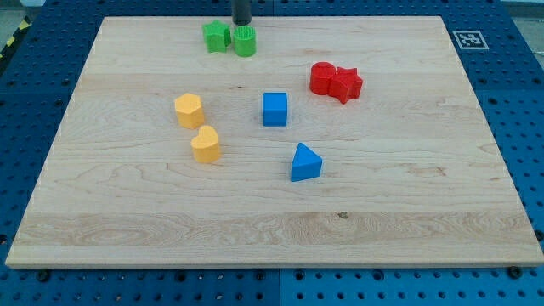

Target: Separate the green star from the green circle

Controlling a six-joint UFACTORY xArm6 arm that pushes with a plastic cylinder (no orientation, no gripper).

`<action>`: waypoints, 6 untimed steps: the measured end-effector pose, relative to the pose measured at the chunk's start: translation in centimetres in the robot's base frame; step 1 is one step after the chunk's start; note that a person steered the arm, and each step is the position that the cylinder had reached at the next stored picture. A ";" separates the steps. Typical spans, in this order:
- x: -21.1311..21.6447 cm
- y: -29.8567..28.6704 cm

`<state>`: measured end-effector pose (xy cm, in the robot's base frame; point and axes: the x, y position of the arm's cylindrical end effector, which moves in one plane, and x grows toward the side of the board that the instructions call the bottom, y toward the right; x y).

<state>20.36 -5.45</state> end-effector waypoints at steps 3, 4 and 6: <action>0.6 -1.9; 1.9 -1.9; 6.0 -1.9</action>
